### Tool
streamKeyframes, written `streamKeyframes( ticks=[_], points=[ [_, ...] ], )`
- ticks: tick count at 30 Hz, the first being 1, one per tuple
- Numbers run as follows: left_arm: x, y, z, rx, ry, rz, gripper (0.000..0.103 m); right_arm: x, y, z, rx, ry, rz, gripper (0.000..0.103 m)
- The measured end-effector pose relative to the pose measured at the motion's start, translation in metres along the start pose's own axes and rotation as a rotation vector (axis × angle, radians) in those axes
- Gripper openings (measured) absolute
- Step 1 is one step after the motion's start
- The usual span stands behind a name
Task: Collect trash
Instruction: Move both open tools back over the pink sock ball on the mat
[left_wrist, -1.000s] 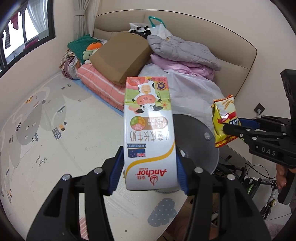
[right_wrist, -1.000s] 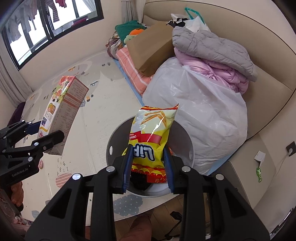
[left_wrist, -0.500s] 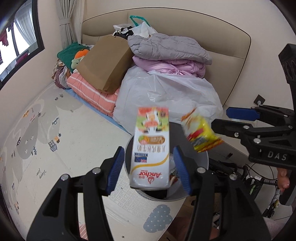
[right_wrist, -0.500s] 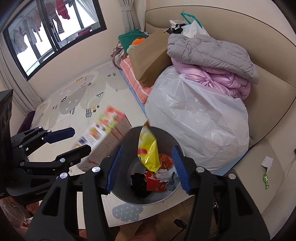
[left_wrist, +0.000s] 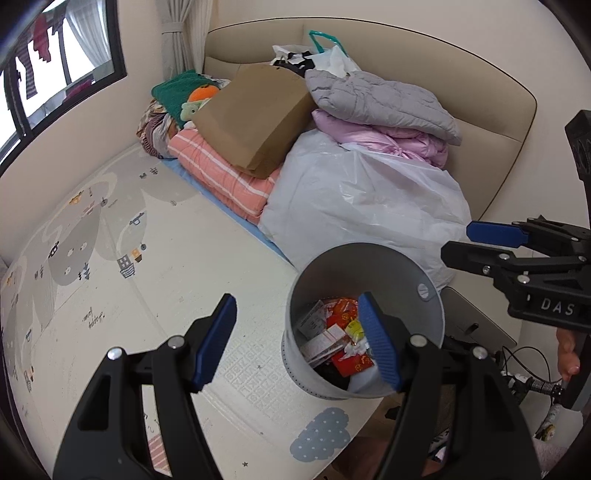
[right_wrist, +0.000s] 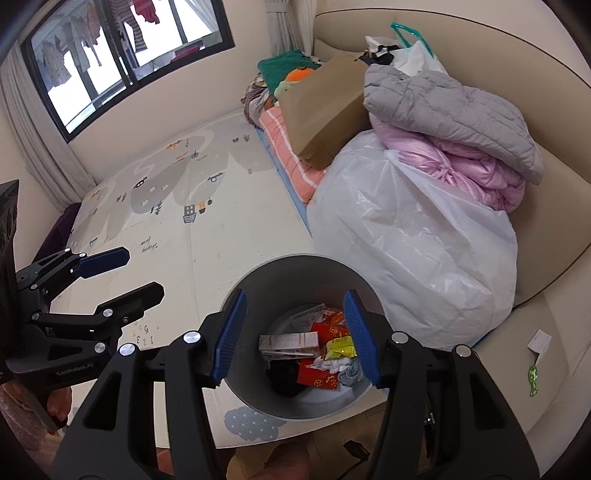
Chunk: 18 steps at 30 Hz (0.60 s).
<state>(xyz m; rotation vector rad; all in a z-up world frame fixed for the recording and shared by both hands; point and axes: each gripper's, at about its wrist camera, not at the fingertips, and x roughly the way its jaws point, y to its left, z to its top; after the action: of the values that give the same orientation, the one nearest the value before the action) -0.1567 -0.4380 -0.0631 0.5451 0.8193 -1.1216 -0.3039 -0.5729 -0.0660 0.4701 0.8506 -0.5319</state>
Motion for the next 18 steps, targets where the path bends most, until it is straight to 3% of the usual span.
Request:
streamKeyframes(
  ticks=[10, 18],
  points=[
    [-0.035, 0.098, -0.051, -0.279, -0.013, 0.175, 0.069, 0.041, 0.120, 0.019, -0.300, 0.058, 0.149, 0.053],
    [-0.092, 0.211, -0.135, -0.534, -0.009, 0.360, 0.068, 0.073, 0.276, 0.007, -0.544, 0.102, 0.288, 0.053]
  ],
)
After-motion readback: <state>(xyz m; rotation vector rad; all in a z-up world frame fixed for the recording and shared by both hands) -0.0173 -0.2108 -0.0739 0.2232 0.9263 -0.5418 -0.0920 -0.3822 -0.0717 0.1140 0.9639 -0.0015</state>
